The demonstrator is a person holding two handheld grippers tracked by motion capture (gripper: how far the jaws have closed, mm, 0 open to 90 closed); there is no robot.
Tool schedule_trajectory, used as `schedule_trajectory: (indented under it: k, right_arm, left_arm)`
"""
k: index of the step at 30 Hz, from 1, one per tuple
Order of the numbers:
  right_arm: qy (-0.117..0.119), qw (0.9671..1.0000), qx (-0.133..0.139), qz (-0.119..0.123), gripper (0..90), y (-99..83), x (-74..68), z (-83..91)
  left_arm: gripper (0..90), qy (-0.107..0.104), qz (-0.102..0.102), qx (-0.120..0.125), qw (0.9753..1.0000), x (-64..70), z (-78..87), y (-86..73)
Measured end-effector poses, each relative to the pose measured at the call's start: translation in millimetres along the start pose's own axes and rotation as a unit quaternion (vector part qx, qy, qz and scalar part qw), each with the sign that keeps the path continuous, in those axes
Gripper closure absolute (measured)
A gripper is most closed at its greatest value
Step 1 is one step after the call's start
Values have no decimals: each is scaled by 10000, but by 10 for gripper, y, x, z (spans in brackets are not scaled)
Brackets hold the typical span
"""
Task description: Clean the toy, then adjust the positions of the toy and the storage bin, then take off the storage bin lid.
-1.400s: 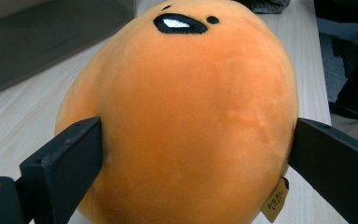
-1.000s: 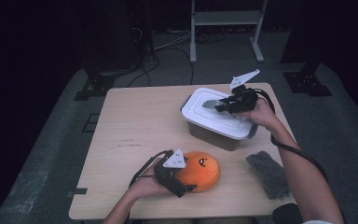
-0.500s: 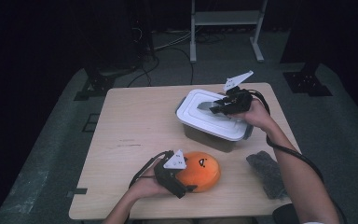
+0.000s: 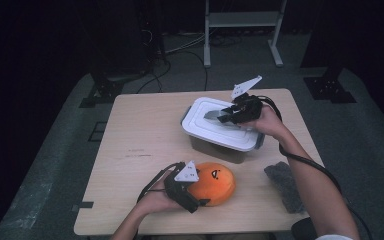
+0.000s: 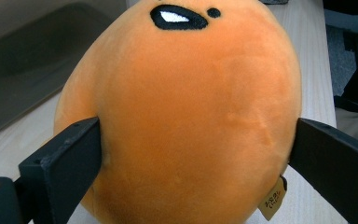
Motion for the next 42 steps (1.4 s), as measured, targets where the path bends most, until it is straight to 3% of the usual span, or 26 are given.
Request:
schedule_trajectory:
  k: [11, 22, 36, 42]
  right_arm:
    - [173, 9997, 59, 134, 657, 109, -44, -116]
    - [119, 9998, 60, 152, 658, 177, -92, -170]
    - [78, 9997, 124, 194, 659, 276, -91, -101]
    - [-22, 9995, 214, 232, 659, 306, -77, 63]
  left_arm:
    - [25, -12, -27, -31, 10000, -9, 3, -3]
    - [24, 16, -31, -36, 10000, -1, 7, -15]
    - [24, -37, -1, -14, 10000, -20, 5, -14]
    - [24, -24, 4, -28, 10000, -20, 11, -19]
Point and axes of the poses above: each handheld gripper's, and its own axes: z roughly backward along the jaws, y roughly out of its top, x roughly to its right, the point moved 4 cm from there along -z, roughly forward along the jaws, and after that the axes turned 12 degrees about z, right-handed, at the moved point
